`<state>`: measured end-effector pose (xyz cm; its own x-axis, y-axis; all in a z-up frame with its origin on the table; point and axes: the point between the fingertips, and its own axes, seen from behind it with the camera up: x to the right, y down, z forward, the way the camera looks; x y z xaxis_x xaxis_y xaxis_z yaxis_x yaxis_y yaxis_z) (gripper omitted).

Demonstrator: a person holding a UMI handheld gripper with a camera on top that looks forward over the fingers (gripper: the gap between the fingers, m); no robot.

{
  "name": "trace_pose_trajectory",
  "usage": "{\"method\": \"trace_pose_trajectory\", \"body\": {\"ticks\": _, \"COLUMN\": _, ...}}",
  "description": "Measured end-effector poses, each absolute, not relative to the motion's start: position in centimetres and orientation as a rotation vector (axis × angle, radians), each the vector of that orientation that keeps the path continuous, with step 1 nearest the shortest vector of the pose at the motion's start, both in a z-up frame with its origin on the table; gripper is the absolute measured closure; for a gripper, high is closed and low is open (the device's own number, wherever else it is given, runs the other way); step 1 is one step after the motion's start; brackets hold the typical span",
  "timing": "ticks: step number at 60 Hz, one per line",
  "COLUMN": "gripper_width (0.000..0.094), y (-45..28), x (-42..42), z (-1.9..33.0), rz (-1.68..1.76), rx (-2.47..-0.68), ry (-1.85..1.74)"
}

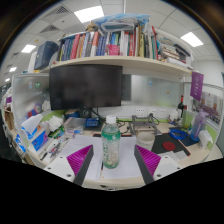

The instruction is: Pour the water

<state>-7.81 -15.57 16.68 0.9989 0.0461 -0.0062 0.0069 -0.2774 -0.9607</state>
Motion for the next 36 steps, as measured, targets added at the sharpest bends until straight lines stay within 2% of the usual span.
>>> {"method": "trace_pose_trajectory", "body": {"ticks": 11, "gripper_width": 0.0082, "y": -7.6, "x": -8.5, "z": 11.9, "rz": -0.021, "rx": -1.849, "ry": 0.014}}
{"method": "trace_pose_trajectory", "body": {"ticks": 16, "gripper_width": 0.0105, "y": -5.3, "x": -8.7, "z": 11.0, "rz": -0.050, "rx": -1.828, "ry": 0.020}}
{"method": "trace_pose_trajectory", "body": {"ticks": 24, "gripper_width": 0.0273, "y": -2.5, "x": -9.1, "z": 11.3, "rz": -0.097, "rx": -1.765, "ry": 0.017}}
{"method": "trace_pose_trajectory", "body": {"ticks": 27, "gripper_width": 0.0420, "y": -1.8, "x": -8.7, "z": 11.0, "rz": -0.116, "rx": -1.768, "ry": 0.026}}
{"method": "trace_pose_trajectory", "body": {"ticks": 36, "gripper_width": 0.0510, "y": -0.7, "x": -8.2, "z": 11.1, "rz": -0.100, "rx": -1.744, "ry": 0.086}}
